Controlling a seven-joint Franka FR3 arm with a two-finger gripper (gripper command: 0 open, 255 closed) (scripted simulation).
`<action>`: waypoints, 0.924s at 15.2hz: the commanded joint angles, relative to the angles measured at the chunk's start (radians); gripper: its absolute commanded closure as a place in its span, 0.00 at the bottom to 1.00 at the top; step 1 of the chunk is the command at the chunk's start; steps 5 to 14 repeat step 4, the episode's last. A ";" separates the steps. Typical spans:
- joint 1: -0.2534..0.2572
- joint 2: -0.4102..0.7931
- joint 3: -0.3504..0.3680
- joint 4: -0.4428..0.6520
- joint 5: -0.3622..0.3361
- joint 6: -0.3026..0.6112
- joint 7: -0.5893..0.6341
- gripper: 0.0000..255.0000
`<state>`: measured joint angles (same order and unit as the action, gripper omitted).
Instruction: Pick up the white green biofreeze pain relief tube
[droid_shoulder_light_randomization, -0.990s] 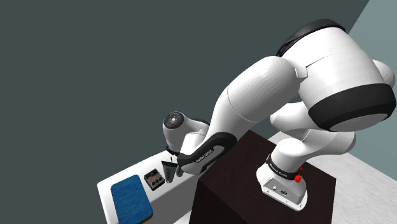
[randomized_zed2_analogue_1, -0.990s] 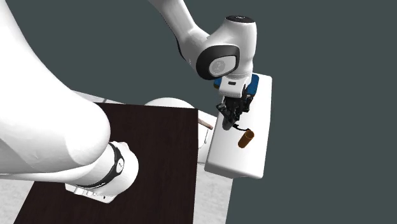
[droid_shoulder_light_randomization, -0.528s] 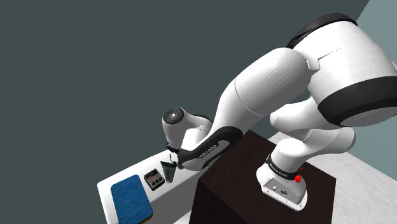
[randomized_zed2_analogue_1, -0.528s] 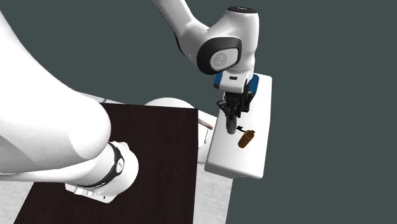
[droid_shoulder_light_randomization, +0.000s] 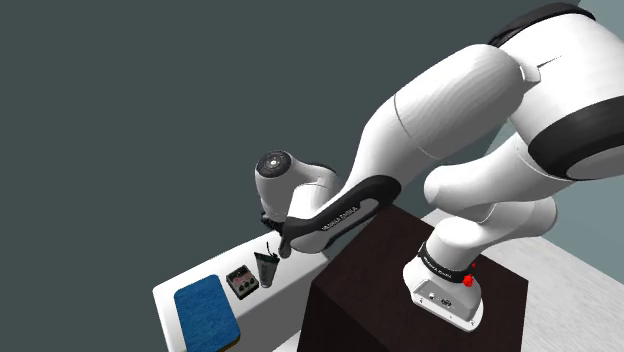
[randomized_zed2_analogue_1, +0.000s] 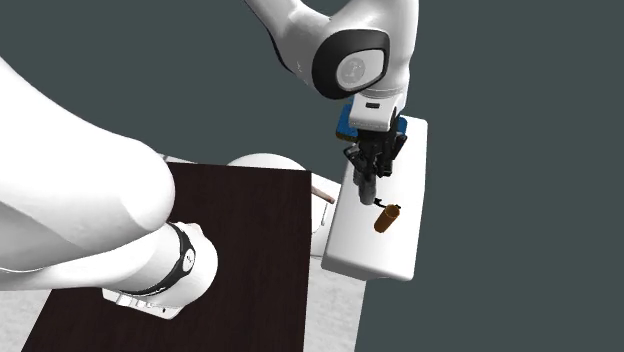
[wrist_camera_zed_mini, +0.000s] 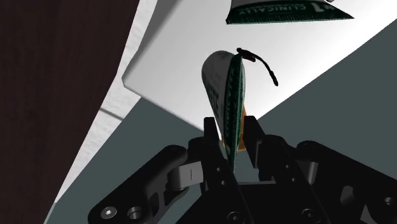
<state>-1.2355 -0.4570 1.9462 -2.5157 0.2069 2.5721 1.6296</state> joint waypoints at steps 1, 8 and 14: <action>0.054 0.020 -0.060 -0.004 -0.026 -0.024 0.013 1.00; 0.084 0.029 -0.094 -0.005 -0.038 -0.038 0.018 1.00; 0.084 0.029 -0.094 -0.005 -0.038 -0.038 0.018 1.00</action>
